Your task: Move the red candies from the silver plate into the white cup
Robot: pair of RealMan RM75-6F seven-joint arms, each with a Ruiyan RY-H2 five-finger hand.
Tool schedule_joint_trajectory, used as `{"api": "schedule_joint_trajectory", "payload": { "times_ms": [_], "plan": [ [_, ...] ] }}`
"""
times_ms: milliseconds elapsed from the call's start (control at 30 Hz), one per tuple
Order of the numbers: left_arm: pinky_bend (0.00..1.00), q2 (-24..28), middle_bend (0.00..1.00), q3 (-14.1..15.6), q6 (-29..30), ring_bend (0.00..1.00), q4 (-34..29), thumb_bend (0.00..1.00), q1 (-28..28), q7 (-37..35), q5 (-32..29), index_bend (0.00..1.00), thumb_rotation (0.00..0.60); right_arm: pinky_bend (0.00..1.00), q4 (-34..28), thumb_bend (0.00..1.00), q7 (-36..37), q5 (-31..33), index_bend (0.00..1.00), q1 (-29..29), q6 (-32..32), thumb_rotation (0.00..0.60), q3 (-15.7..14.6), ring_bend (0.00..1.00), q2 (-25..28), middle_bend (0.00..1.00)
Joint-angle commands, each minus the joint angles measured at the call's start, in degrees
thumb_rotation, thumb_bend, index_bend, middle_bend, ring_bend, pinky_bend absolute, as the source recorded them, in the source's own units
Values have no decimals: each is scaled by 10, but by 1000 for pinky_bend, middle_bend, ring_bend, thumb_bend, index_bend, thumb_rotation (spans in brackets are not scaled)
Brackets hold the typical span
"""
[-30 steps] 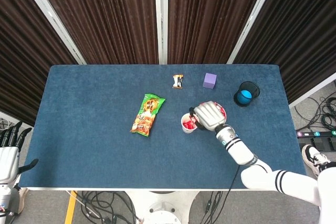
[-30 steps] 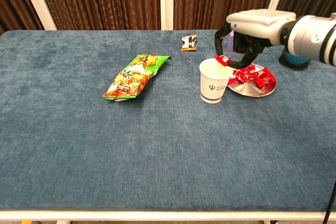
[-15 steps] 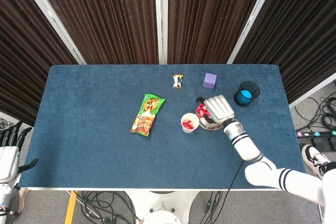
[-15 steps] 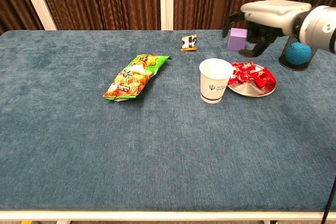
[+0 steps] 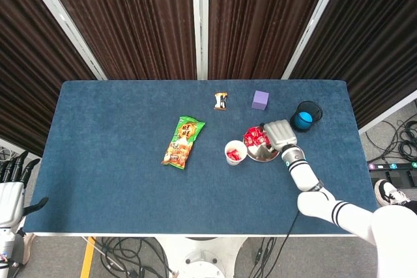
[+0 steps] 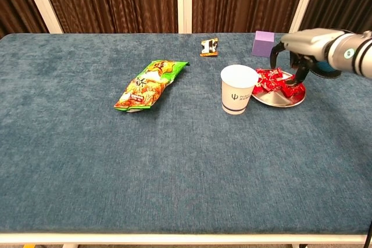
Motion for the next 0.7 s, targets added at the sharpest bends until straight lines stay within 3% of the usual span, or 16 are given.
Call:
{"api": "schedule_joint_trajectory", "payload": {
  "times_ms": [33,533,700],
  "plan": [
    [117,0,120,0,-1,99,0,0,0,0,-1,206,600,1000,27,214,-12,15,370,10,-15,600,-3,937,-22,992],
    [116,-4,120,0,-5,99,11,0,1,-9,-7,206,600,1000,98,232,-16,30,418,22,-37,600,3,937,-65,992],
    [116,-5,120,0,-6,99,14,0,1,-10,-8,206,600,1000,110,282,-11,23,445,25,-39,600,7,939,-74,992]
  ]
}}
